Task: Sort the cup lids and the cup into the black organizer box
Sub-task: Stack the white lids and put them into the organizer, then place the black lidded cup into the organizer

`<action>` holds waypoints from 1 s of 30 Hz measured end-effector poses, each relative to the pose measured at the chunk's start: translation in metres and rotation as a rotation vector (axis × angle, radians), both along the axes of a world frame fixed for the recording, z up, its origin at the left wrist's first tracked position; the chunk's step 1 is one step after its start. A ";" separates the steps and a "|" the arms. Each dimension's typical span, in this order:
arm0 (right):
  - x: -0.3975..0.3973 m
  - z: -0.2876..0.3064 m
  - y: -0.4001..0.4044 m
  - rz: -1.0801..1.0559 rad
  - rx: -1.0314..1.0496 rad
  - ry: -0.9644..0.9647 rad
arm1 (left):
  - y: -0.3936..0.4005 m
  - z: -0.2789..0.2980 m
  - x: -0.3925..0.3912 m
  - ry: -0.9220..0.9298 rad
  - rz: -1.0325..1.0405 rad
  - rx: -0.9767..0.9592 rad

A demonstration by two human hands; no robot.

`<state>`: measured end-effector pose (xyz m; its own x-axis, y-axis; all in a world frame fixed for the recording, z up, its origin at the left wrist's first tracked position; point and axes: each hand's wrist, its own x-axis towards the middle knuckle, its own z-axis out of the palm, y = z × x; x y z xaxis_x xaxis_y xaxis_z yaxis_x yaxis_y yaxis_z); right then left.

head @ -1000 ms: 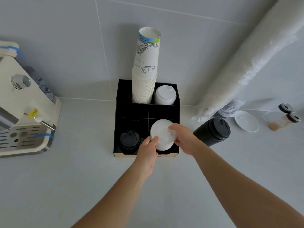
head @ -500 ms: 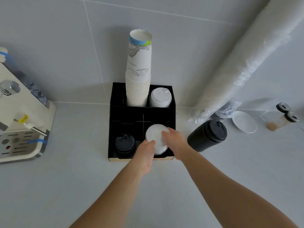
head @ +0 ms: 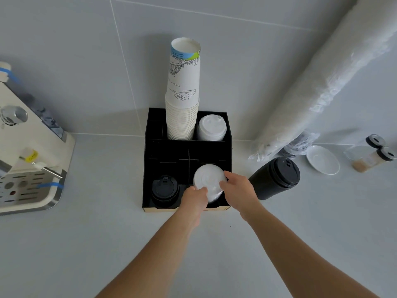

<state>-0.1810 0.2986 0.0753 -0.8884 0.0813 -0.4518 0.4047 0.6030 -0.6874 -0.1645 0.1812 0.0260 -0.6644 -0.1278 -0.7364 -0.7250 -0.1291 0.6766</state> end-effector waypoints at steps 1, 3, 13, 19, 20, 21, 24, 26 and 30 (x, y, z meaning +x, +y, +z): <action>0.002 0.000 0.001 -0.022 -0.024 -0.016 | 0.001 0.000 -0.001 0.001 0.001 -0.012; 0.004 0.002 0.003 -0.070 -0.091 -0.046 | 0.003 0.000 -0.004 -0.004 -0.004 -0.028; 0.008 0.004 0.015 -0.142 -0.186 -0.071 | 0.006 0.001 -0.011 -0.013 -0.016 -0.004; 0.010 0.006 0.021 -0.176 -0.257 -0.084 | -0.003 0.007 -0.003 -0.027 0.064 0.081; 0.011 0.006 0.024 -0.176 -0.285 -0.090 | -0.007 0.011 0.001 -0.026 0.080 0.102; 0.012 0.009 0.027 -0.181 -0.304 -0.098 | -0.012 0.015 0.005 -0.023 0.089 0.124; 0.021 0.022 0.039 -0.207 -0.393 -0.085 | -0.027 0.030 0.020 0.008 0.102 0.218; 0.027 0.029 0.050 -0.224 -0.411 -0.030 | -0.037 0.038 0.029 0.038 0.118 0.256; 0.044 0.056 0.069 -0.247 -0.479 0.089 | -0.044 0.055 0.040 0.089 0.139 0.329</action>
